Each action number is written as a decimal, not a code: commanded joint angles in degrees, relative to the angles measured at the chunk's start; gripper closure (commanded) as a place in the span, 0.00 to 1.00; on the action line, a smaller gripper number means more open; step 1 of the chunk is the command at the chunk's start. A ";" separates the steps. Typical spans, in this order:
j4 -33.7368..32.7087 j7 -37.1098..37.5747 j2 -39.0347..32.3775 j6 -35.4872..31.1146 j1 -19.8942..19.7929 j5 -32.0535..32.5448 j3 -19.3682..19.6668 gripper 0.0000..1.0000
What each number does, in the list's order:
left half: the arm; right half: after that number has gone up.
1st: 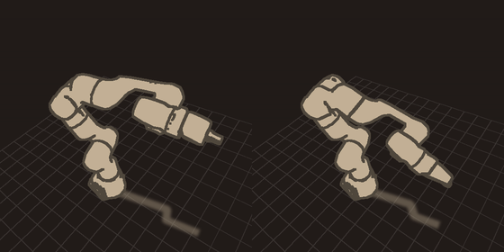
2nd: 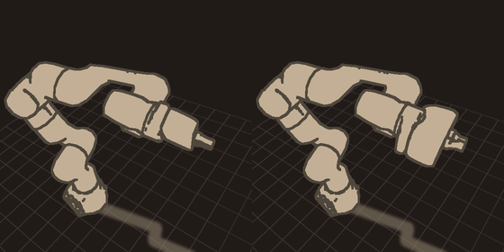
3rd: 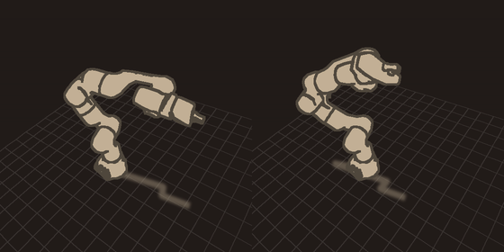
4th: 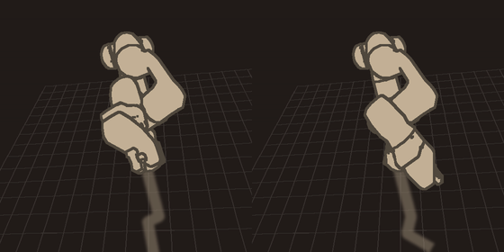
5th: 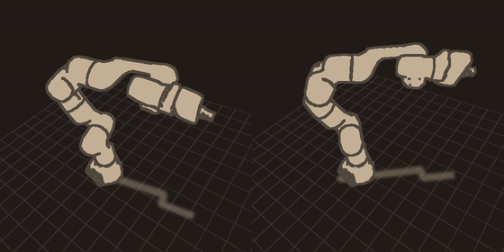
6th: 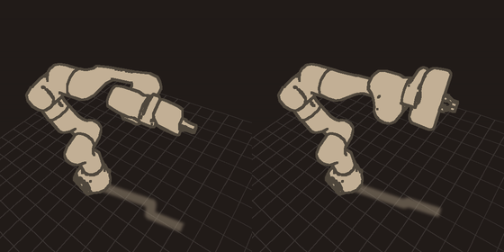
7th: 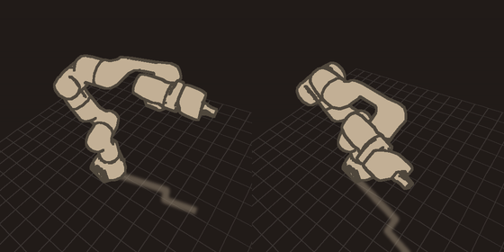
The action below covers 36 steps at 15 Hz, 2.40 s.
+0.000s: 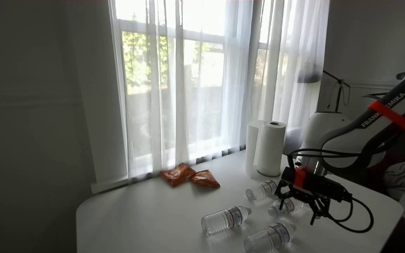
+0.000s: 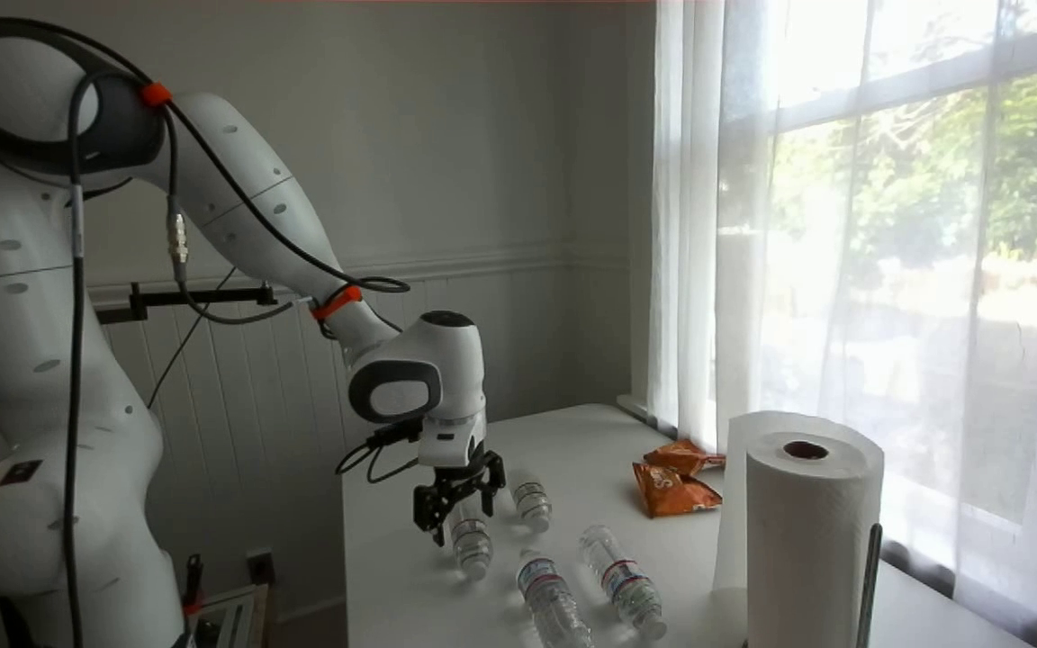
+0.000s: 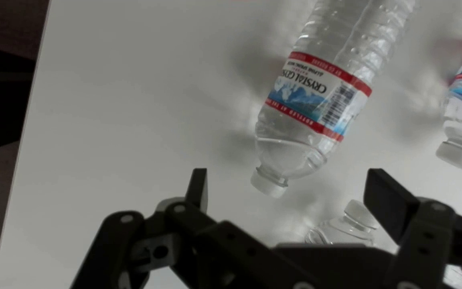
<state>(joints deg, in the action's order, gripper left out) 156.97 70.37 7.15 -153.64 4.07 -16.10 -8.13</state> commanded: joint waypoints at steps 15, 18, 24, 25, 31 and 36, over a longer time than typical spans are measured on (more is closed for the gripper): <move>-5.33 -4.58 -15.71 -13.28 2.58 -19.04 -2.27 0.00; -6.05 -5.27 -17.03 -13.93 2.80 -20.09 -2.16 0.32; -4.75 0.60 -15.16 -11.99 4.46 -14.73 0.28 0.67; -4.09 2.86 -14.72 -11.88 5.09 -12.89 1.08 0.68; -0.66 26.80 -10.11 -10.21 16.67 13.52 15.07 0.77; -2.48 45.05 -3.54 0.83 14.41 35.42 13.25 0.77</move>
<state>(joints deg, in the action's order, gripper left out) 153.93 105.66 -2.73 -160.30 22.33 8.40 9.12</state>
